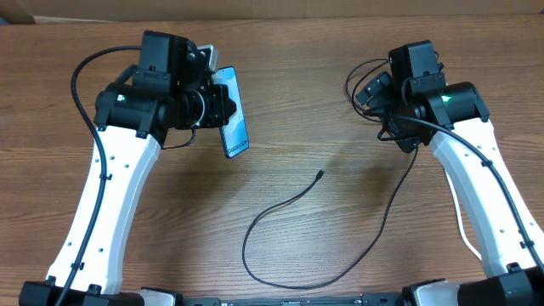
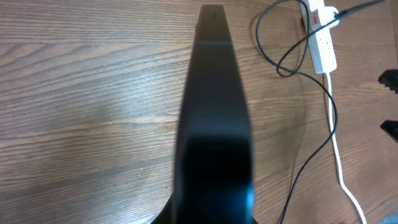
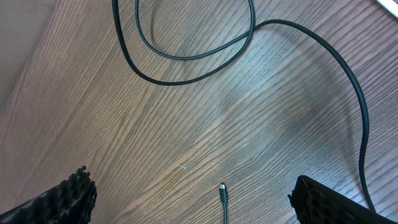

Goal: Plug charger to phone and switch on socket

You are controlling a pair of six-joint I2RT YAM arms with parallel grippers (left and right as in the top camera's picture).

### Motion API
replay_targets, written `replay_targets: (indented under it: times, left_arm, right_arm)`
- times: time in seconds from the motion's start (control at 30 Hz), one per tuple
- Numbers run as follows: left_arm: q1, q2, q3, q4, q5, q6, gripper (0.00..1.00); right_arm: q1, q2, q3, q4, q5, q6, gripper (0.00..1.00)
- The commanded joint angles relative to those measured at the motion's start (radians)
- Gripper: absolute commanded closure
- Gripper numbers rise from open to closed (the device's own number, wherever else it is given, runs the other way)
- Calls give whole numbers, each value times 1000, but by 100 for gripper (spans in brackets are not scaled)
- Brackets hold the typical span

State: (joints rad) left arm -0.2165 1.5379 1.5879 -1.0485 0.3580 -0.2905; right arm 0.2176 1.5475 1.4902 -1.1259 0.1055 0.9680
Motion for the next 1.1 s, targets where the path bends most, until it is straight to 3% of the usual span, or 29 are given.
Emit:
replay_targets:
  times: [0.0,1.07]
  left_arm:
    - [-10,-7,4,5,10,24,96]
    - [-10,-7,4,7,35,21,96]
  right_arm:
    - [0,-27,14,2,17,-8,0]
    - [0,-27,14,2,17,-8,0]
